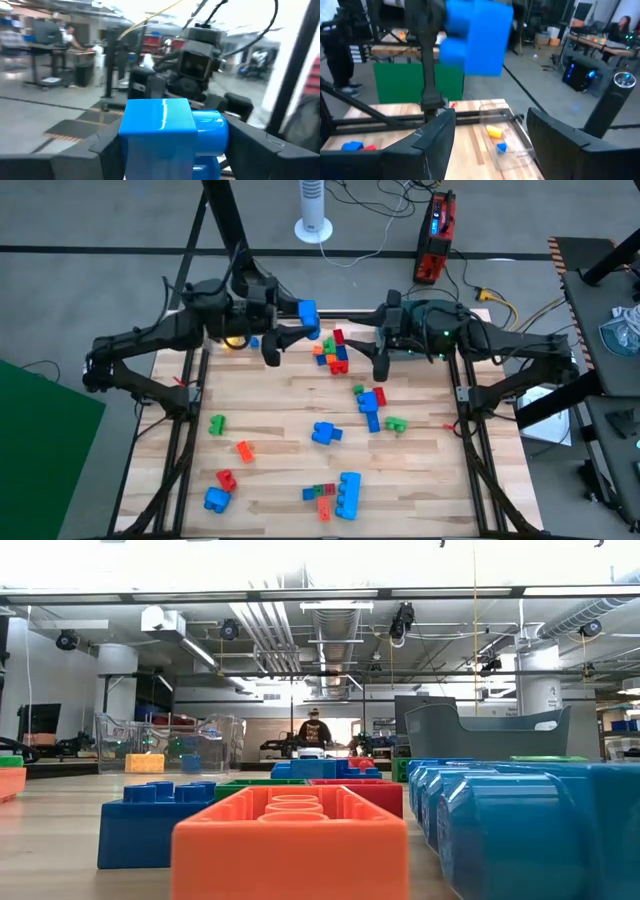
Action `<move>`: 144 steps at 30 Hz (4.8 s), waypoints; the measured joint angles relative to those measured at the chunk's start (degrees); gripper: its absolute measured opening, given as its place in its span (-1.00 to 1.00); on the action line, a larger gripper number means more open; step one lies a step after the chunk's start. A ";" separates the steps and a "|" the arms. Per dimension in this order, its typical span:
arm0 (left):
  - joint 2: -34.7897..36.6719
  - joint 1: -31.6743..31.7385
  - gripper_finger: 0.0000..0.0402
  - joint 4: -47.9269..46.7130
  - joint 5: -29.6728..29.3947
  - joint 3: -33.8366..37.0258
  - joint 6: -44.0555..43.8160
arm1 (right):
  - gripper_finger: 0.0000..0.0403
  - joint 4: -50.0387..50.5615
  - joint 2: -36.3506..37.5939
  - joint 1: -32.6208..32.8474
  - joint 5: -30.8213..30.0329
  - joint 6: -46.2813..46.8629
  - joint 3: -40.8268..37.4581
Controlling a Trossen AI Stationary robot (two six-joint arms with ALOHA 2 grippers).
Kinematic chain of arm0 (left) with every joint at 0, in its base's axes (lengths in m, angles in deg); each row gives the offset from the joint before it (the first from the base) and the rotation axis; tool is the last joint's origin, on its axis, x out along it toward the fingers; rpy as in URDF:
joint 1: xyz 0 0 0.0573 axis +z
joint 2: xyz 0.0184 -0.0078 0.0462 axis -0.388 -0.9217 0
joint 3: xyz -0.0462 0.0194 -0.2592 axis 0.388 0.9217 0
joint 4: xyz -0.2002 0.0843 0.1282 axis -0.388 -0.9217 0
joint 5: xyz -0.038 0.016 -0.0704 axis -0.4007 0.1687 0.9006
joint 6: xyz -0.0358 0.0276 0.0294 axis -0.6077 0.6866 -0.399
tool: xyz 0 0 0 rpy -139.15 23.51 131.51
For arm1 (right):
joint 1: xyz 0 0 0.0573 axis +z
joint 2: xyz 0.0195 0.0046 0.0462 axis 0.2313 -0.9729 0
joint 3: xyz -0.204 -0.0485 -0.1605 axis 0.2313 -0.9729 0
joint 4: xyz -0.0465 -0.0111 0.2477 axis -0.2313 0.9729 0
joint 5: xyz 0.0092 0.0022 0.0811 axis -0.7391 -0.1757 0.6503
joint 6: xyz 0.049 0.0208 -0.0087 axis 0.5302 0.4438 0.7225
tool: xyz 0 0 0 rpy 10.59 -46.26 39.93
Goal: Sort blocks by size
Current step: Put the big blue game piece into the blue bin, then put the big green game piece into the blue bin
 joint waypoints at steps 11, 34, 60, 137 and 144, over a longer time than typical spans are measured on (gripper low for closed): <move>-0.06 0.26 0.26 25.20 8.78 15.93 -7.28 | 0.16 0.65 -0.38 0.01 -1.00 2.25 0.41; -0.15 0.22 0.26 4.22 5.52 6.99 2.41 | 0.42 1.48 -4.33 0.02 1.16 13.56 0.30; -5.67 0.42 0.26 6.31 7.53 3.39 2.27 | 0.81 -2.59 -8.48 0.62 5.22 7.87 2.09; -5.99 0.56 0.47 -46.80 -30.00 -6.65 -13.19 | 0.82 42.77 -12.44 -36.85 -11.51 33.94 -7.24; -5.99 0.48 0.47 -53.80 -24.97 -6.58 -16.87 | 0.80 37.09 -7.71 -33.05 -7.78 33.97 -7.24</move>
